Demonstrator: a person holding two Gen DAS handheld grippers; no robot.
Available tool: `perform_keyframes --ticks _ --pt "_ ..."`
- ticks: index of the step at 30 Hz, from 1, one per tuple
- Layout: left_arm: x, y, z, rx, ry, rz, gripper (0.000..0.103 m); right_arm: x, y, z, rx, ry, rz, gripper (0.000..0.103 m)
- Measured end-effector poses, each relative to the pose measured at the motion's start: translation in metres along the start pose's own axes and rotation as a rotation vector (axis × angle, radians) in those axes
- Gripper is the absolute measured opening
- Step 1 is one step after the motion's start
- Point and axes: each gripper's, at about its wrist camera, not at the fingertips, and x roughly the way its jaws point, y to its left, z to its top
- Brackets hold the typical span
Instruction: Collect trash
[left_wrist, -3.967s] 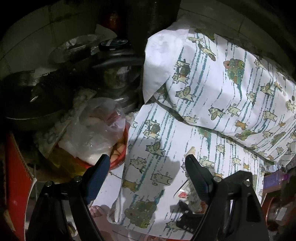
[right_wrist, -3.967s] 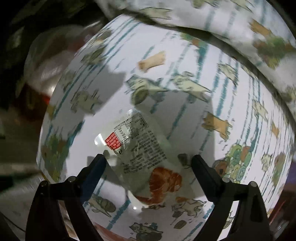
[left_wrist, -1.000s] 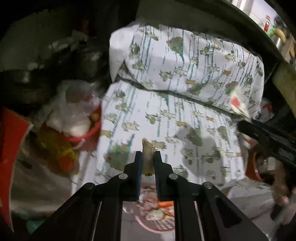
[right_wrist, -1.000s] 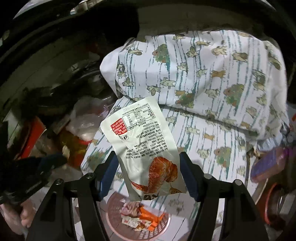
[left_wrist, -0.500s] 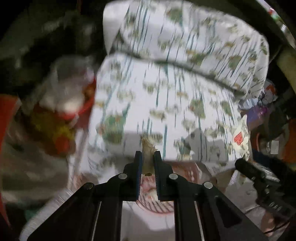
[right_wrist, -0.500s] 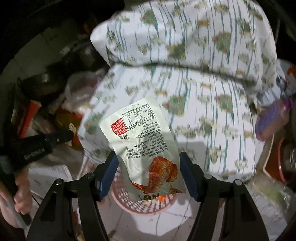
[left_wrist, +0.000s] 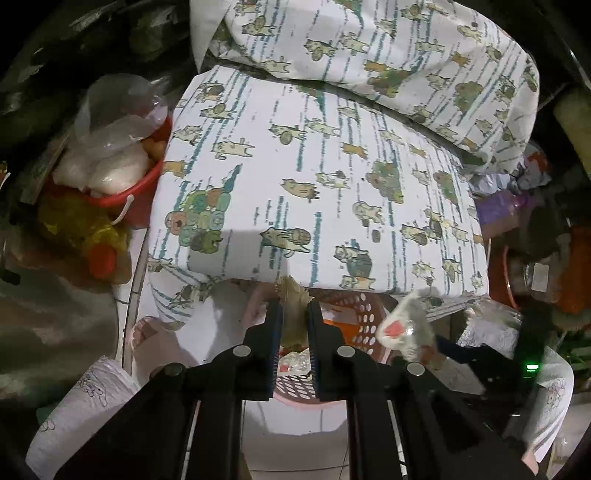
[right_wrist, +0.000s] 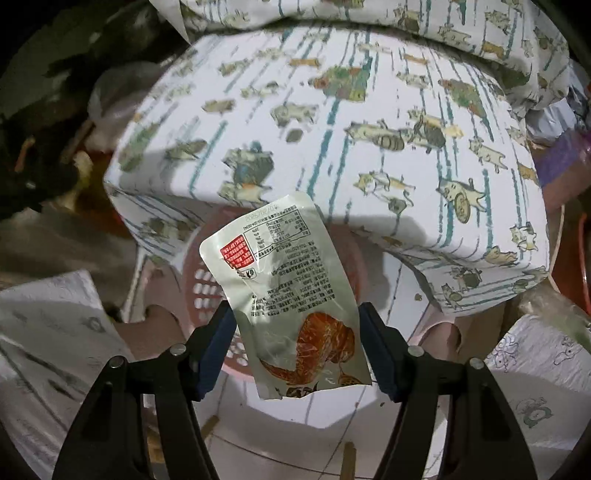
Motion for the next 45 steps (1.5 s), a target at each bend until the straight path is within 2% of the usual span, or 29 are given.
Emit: perform_keyframes --ticks 2,3,5,6,7,13,15,19,21,24,29,30,31,33,36,38,40,41,44,45 --pt "0.0 -0.003 0.0 0.01 0.005 -0.007 0.014 0.008 -0.003 0.002 0.017 0.014 0.005 0.066" --pt "0.001 -0.004 0.0 0.014 0.008 -0.006 0.018 0.012 -0.004 0.002 0.032 0.024 0.019 0.066" --pt "0.002 -0.003 0.0 0.01 0.015 -0.003 0.048 0.016 -0.008 0.003 0.061 0.03 0.045 0.068" --pt "0.001 -0.002 0.0 0.0 0.013 0.005 0.071 0.018 -0.008 0.004 0.07 0.032 0.056 0.068" --pt "-0.002 -0.001 0.0 -0.009 -0.008 0.015 0.073 0.018 -0.008 0.005 0.074 0.033 0.061 0.068" --pt "-0.023 0.004 0.003 0.0 -0.11 0.09 0.074 0.015 -0.003 0.009 0.076 0.01 0.105 0.071" --pt "-0.028 0.006 0.003 -0.001 -0.127 0.094 0.074 0.012 -0.001 0.011 0.077 -0.005 0.096 0.079" --pt "-0.04 0.008 0.002 0.001 -0.17 0.098 0.075 -0.002 -0.002 0.013 0.07 -0.065 0.084 0.082" --pt "-0.046 0.007 0.001 0.009 -0.203 0.12 0.08 -0.011 -0.002 0.014 0.066 -0.091 0.083 0.082" --pt "-0.064 0.002 -0.003 0.031 -0.283 0.171 0.081 -0.038 -0.002 0.016 0.069 -0.174 0.052 0.082" --pt "-0.134 -0.007 -0.019 0.096 -0.5 0.208 0.085 -0.12 -0.004 0.019 0.073 -0.396 0.063 0.083" --pt "-0.154 -0.008 -0.022 0.096 -0.562 0.238 0.085 -0.143 -0.004 0.018 0.068 -0.454 0.068 0.086" --pt "-0.181 -0.009 -0.028 0.08 -0.67 0.299 0.086 -0.16 -0.004 0.018 0.066 -0.497 0.063 0.087" --pt "-0.22 -0.011 -0.036 0.054 -0.794 0.341 0.091 -0.198 0.0 0.018 0.052 -0.583 0.038 0.094" --pt "-0.276 -0.016 -0.048 0.05 -0.895 0.263 0.092 -0.239 0.014 0.022 0.016 -0.652 -0.015 0.098" --pt "-0.3 -0.023 -0.054 0.052 -0.942 0.252 0.093 -0.264 0.017 0.019 0.012 -0.702 0.033 0.098" --pt "-0.325 -0.033 -0.061 0.07 -0.989 0.245 0.103 -0.29 0.024 0.016 -0.01 -0.735 0.082 0.099" --pt "-0.335 -0.037 -0.063 0.079 -0.996 0.238 0.103 -0.303 0.028 0.016 -0.024 -0.752 0.091 0.101" --pt "-0.357 -0.049 -0.07 0.132 -0.992 0.194 0.103 -0.337 0.044 0.02 -0.063 -0.73 -0.004 0.103" --pt "-0.362 -0.05 -0.07 0.123 -0.986 0.186 0.103 -0.349 0.048 0.018 -0.069 -0.754 -0.03 0.103"
